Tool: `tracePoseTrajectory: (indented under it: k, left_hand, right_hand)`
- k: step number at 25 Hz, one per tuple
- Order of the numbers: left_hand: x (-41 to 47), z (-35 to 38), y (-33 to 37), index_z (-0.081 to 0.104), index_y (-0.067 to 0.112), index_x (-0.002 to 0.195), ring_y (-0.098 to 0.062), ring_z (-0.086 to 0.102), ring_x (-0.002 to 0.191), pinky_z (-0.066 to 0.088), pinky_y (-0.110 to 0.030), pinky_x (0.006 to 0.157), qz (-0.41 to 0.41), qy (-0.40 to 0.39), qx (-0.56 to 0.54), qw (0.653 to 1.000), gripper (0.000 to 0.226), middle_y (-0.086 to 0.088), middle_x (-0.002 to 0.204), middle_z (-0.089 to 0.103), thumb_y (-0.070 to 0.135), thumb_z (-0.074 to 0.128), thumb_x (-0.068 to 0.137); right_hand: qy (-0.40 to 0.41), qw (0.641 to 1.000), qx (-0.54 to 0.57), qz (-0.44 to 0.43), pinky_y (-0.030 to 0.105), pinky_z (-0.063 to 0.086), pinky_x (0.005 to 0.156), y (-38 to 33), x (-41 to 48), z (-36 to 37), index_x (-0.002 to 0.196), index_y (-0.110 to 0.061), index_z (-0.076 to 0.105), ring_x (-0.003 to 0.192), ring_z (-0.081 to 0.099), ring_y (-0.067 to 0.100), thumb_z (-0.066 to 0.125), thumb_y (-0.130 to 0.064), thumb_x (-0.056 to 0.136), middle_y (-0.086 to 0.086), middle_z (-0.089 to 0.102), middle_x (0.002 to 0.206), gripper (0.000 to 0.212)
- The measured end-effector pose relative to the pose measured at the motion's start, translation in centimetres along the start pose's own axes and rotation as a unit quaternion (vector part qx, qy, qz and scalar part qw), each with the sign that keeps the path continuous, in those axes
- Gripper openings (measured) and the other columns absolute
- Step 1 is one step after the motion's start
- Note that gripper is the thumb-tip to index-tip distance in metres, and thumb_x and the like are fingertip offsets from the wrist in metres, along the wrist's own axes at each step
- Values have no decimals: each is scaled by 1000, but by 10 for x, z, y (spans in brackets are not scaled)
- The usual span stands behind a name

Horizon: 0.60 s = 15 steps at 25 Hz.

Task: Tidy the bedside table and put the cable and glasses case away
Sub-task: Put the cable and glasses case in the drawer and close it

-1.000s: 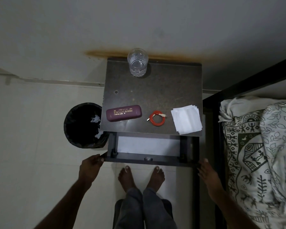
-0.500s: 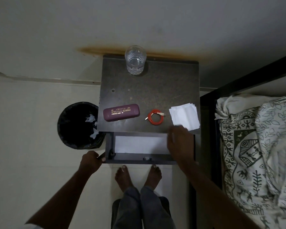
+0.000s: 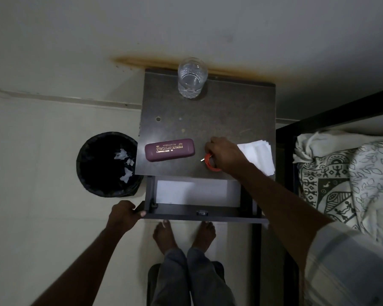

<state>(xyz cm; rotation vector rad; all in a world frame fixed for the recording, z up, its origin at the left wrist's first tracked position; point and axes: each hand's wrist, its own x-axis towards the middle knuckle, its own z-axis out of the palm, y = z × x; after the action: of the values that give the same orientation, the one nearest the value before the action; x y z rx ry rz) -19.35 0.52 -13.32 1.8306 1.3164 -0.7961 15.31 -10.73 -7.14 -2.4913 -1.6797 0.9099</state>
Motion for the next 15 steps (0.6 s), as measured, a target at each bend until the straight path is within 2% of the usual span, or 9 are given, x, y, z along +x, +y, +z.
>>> tracePoseTrajectory:
  k: [2,5,8,10,12,15]
  left_hand:
    - [0,0,0,64,1,116,-30,59,116,43,-31,89,-10,3,-12,1000,58,-16,119,66,45,73,81]
    - [0,-1,-3,63,0,117,-31,60,113,45,-32,88,-13,11,-40,999,59,-16,116,66,43,76,79]
    - [-3,1,-2,64,-1,115,-32,62,110,44,-30,81,-12,23,-55,998,57,-17,114,68,41,78,78]
    - [-5,0,0,65,0,113,-32,63,108,40,-26,76,-13,25,-54,998,55,-17,114,68,40,77,78]
    - [-5,0,0,66,1,113,-31,64,106,38,-25,74,-13,29,-53,998,53,-16,112,69,41,77,79]
    - [-2,0,-1,68,4,107,-30,65,101,40,-26,71,-7,26,-50,998,49,-14,107,71,42,76,78]
  right_hand:
    - [1,999,33,27,44,50,80,-14,-7,-3,97,-4,65,93,57,33,69,-23,81,16,60,100,25]
    - [42,994,89,49,32,50,86,-47,-36,11,100,-11,66,96,58,22,72,-22,85,8,62,102,19]
    - [54,990,118,49,27,45,87,-75,-57,41,101,-11,67,100,59,22,71,-14,85,9,65,109,16]
    - [57,990,115,66,27,47,85,-82,-61,61,99,-13,66,102,60,23,73,-13,83,8,64,110,18]
    - [3,994,75,81,31,50,89,-84,-63,78,106,-16,63,112,56,23,77,-16,79,6,59,120,30]
    - [-107,990,-7,92,38,47,99,-73,-66,105,127,-16,54,127,45,25,79,-23,77,7,50,136,57]
